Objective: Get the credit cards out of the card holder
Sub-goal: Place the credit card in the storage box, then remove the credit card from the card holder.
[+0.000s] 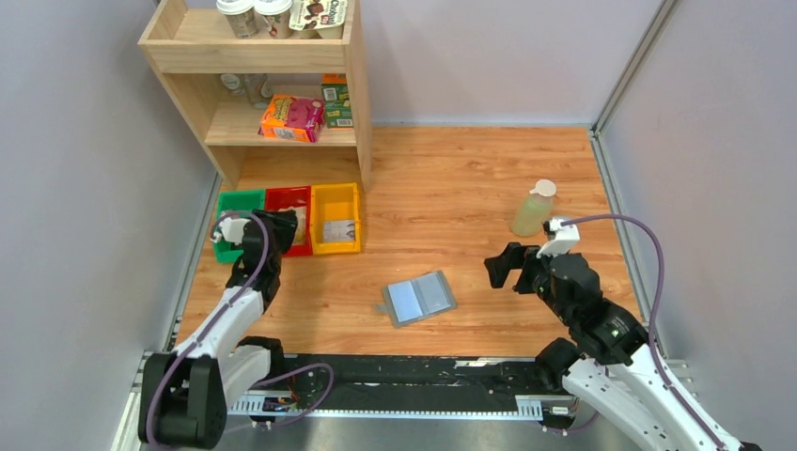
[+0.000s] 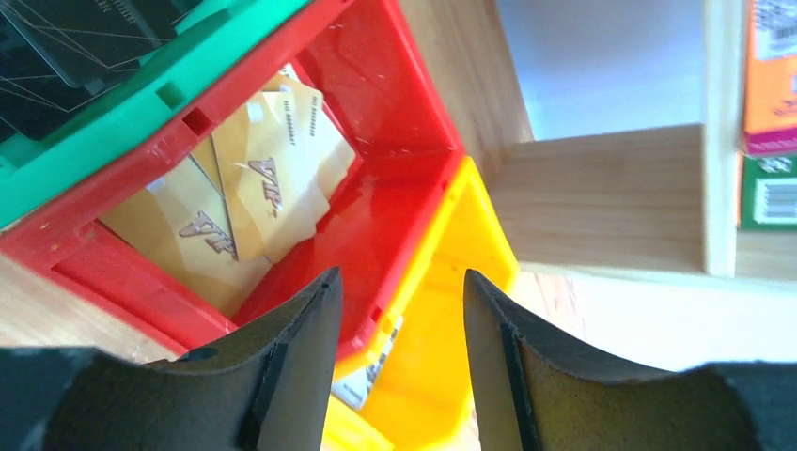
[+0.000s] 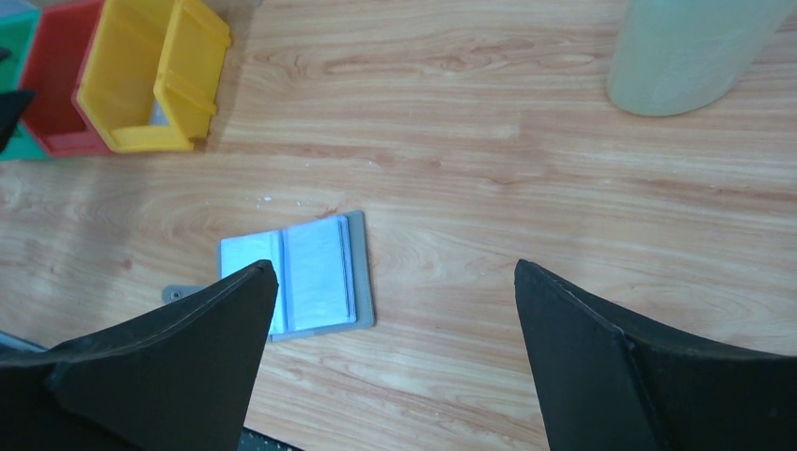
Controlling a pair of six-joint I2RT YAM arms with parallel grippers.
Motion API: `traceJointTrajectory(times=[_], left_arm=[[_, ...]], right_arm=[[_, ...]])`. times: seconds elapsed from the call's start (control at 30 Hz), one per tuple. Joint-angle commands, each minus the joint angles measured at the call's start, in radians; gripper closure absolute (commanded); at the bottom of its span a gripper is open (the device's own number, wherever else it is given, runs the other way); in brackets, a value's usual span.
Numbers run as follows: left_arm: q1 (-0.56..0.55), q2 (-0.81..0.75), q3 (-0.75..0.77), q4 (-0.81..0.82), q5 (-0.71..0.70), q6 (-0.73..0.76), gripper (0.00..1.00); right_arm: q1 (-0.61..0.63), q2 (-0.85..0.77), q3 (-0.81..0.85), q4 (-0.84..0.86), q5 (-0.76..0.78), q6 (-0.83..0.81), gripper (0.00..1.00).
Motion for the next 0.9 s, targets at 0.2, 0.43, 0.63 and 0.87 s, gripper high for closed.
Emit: traceJointTrajectory(times=[0.2,0.43,0.63,0.87], left_arm=[[-0.016,-0.248,0.12,-0.408,0.371,0.293,0.41],[-0.327,-0.267,0.206,-0.646,0.345,0.39,0.41],[-0.482,-0.166,0.168,-0.595,0.411,0.349,0.4],[-0.596,-0.034,0.113,-0.431,0.466,0.286,0.41]], right_arm=[[-0.001,0.207,0.033,0.123,-0.254,-0.02,0.0],[0.005,0.433,0.031,0.173,-0.396,0.028,0.09],[0.022,0.595,0.05,0.21,-0.429,0.052,0.24],[0.037,0.75,0.06,0.288,-0.465,0.06,0.35]])
